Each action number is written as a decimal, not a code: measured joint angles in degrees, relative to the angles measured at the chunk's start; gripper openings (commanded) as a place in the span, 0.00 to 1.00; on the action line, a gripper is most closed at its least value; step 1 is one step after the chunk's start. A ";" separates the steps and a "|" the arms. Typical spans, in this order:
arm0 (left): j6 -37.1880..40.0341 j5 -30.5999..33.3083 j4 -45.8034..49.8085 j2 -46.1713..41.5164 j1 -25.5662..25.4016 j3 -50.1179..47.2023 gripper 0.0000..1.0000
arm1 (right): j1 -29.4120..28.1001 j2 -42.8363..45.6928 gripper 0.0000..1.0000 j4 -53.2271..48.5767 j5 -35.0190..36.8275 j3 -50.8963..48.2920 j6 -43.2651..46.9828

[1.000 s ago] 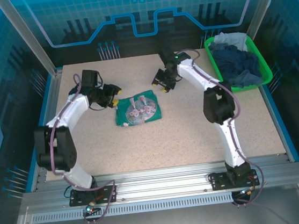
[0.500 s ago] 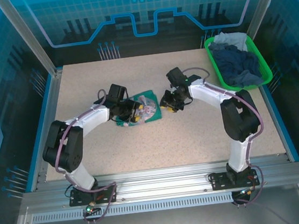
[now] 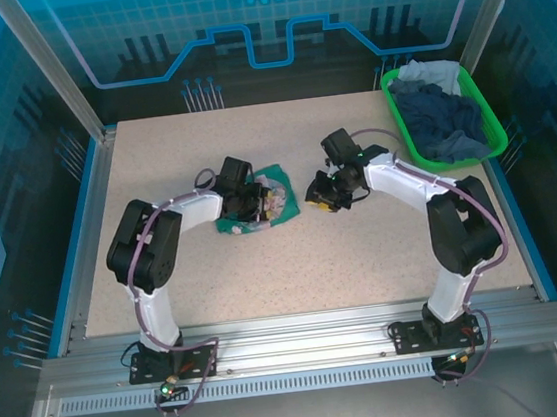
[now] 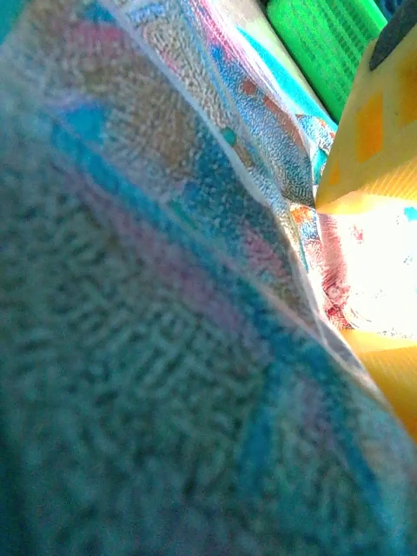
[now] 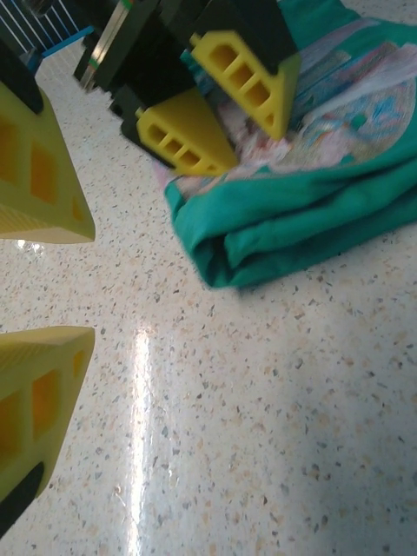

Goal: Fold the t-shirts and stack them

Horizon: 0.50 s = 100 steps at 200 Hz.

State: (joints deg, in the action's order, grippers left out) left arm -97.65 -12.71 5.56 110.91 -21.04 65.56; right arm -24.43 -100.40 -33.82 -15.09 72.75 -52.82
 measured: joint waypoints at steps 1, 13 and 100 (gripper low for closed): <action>0.11 0.00 0.00 0.00 0.26 0.02 0.41 | 0.07 0.07 0.32 0.00 -0.04 -0.07 -0.02; 2.29 -0.57 0.83 0.61 2.97 0.98 0.40 | 0.61 0.74 0.32 -0.07 -0.22 -0.59 0.17; 38.53 -4.90 22.16 19.93 29.83 35.26 0.38 | 4.42 5.68 0.34 -2.54 -0.83 -1.44 2.49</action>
State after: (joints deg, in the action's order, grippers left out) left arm -59.11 -17.61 27.73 130.85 8.80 100.82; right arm -20.01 -94.72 -36.36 -15.92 71.31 -50.33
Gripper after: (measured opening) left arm 0.381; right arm 0.333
